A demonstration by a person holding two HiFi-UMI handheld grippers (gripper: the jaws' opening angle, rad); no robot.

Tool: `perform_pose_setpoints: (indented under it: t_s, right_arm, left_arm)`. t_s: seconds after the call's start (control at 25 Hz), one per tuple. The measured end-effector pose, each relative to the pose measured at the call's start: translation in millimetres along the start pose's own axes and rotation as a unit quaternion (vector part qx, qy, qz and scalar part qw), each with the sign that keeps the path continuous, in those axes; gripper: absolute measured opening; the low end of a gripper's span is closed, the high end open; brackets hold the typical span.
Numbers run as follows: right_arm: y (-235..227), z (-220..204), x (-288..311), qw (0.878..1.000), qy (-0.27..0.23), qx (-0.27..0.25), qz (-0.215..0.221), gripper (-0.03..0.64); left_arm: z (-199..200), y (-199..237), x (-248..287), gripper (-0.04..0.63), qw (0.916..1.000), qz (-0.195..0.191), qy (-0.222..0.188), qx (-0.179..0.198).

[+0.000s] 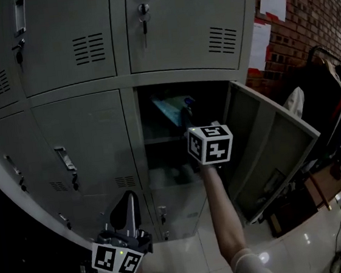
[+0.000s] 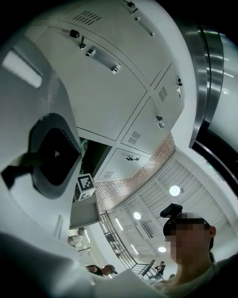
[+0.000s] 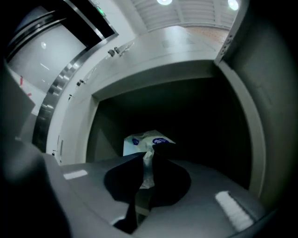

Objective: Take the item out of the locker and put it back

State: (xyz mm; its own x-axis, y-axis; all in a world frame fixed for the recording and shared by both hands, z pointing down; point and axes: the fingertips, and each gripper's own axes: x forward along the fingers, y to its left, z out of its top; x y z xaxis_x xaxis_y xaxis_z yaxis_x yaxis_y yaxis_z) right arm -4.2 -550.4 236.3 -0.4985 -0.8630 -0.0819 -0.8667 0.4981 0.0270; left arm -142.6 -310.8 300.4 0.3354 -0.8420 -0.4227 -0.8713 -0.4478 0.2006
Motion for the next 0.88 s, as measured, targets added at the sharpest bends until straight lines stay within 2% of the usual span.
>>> perform_pose_setpoints:
  t_s: [0.2,0.28,0.4,0.88]
  right_arm:
    - [2,-16,28,0.998,0.036,-0.050,0.002,0.012]
    - [3,-20,34,0.998,0.038,-0.051,0.006,0.033]
    - [2,-21,37,0.999,0.029,-0.029,0.010,0.252]
    - [-10,-10,18,1.000,0.002,-0.005,-0.007,0.267]
  left_arm:
    - [-2,14,4,0.005,0.9999,0.012,-0.003,-0.002]
    - [-3,17,4,0.005,0.9999,0.014,-0.002,-0.004]
    - [-5,18,4,0.005,0.9999,0.014,0.000,-0.008]
    - [0,10,5,0.005,0.9999,0.005,-0.006,-0.006]
